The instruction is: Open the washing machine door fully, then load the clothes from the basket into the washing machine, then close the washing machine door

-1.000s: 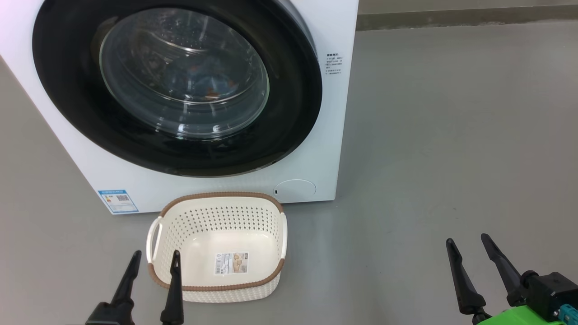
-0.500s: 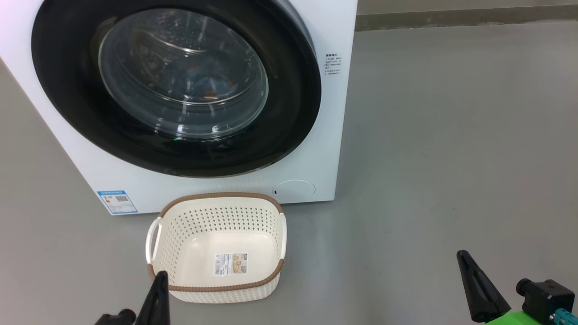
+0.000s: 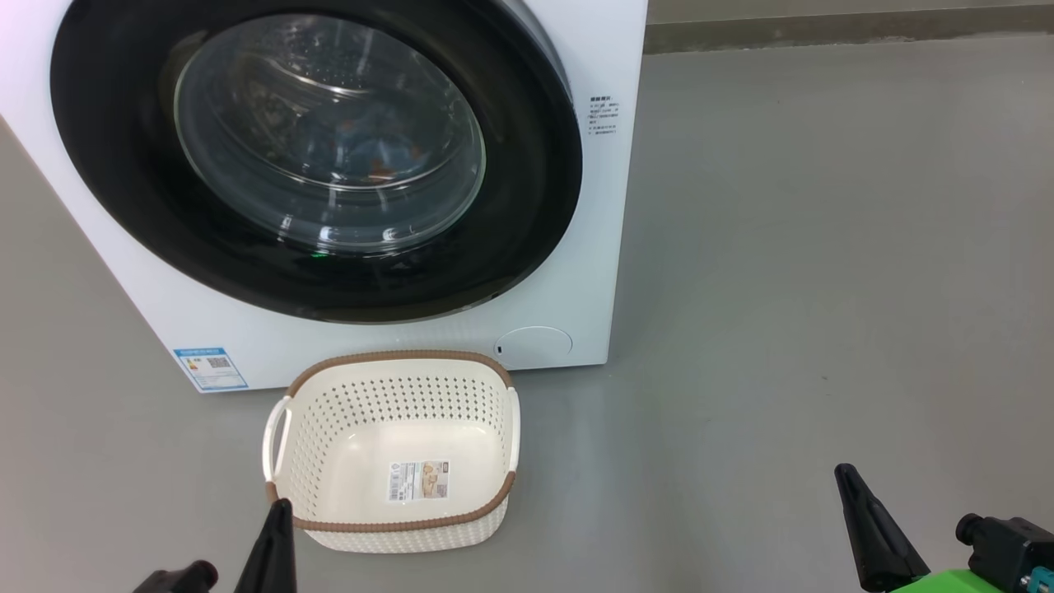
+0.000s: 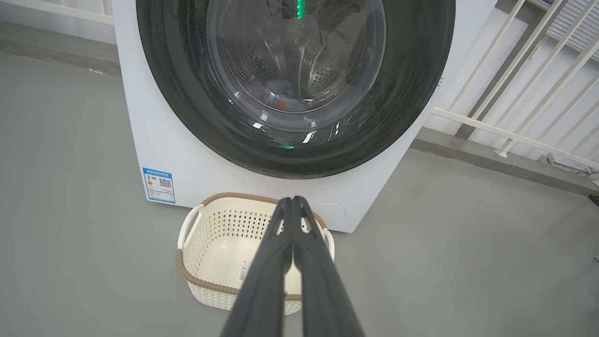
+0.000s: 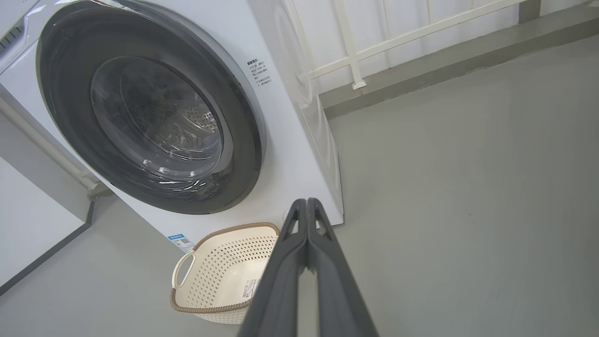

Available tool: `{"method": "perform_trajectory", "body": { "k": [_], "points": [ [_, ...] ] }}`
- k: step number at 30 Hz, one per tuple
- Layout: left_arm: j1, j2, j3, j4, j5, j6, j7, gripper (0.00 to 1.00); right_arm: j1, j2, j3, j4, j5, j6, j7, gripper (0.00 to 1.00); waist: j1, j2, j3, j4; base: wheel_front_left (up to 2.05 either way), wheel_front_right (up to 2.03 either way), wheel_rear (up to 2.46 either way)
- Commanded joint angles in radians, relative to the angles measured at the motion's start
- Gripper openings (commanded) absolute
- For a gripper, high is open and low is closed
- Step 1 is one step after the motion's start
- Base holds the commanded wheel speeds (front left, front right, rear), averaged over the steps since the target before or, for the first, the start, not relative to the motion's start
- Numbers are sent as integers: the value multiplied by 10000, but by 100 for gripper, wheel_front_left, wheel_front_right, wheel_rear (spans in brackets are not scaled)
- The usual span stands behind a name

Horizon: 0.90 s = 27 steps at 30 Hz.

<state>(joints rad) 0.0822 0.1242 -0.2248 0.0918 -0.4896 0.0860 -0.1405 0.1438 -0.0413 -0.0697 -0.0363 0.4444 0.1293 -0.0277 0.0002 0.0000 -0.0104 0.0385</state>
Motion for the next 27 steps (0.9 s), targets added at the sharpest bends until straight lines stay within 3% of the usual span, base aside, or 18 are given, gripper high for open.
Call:
{"method": "perform_trajectory", "body": {
  "k": [1,27],
  "points": [
    [-447,76,216,-162,-318,-116,48,0,-432,-139,93,-158,349,3,8,0,-1,0,2,-6,0,0,0],
    [-825,-19,891,281,-3346,-664,574,0,-972,-252,126,620,3495,6,240,0,-1,0,38,-107,0,0,0]
  ]
}}
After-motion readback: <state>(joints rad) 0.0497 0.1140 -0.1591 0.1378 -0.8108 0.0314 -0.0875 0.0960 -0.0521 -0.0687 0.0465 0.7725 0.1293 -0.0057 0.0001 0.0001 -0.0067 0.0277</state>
